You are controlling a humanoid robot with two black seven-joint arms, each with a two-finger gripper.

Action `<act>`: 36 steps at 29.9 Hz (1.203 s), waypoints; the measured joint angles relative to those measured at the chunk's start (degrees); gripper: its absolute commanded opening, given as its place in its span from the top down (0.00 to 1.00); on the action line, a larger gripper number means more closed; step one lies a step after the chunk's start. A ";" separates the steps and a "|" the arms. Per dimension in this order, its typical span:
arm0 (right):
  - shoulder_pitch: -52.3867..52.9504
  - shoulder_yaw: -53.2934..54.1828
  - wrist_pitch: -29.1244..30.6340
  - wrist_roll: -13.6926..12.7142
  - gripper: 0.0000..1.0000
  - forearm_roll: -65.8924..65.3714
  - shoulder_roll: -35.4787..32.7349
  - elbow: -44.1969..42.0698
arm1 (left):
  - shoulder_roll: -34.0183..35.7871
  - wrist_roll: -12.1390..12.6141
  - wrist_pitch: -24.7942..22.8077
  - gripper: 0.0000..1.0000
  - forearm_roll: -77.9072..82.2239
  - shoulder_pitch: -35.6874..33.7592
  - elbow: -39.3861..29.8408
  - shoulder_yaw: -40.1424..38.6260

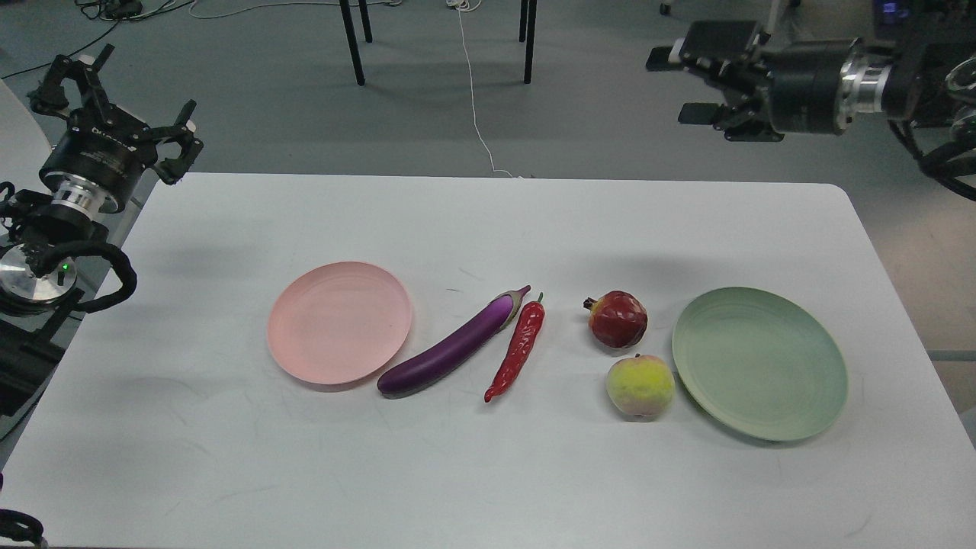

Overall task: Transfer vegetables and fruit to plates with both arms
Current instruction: 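Reach the right gripper down to the red pomegranate and grasp it, then lift the pomegranate and place it on the green plate with the right gripper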

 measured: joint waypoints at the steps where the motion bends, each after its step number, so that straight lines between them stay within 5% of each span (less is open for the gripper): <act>1: 0.76 -1.66 -0.44 0.00 0.02 -1.67 1.99 0.46 | 0.22 0.00 0.00 0.02 0.00 0.01 -0.06 0.00; 12: -0.01 -18.73 -10.83 -0.03 0.07 -19.16 21.12 -0.79 | 1.31 0.04 0.00 0.02 0.07 0.04 -0.19 0.07; 29: -11.99 -21.30 -15.62 0.04 0.13 -20.27 26.93 -8.10 | 0.48 0.16 0.00 0.02 0.28 0.60 -0.18 0.23; 36: -13.36 -22.12 -15.58 0.08 0.38 -21.38 27.59 -8.57 | 0.56 -0.05 0.00 0.02 0.20 0.62 -0.09 2.77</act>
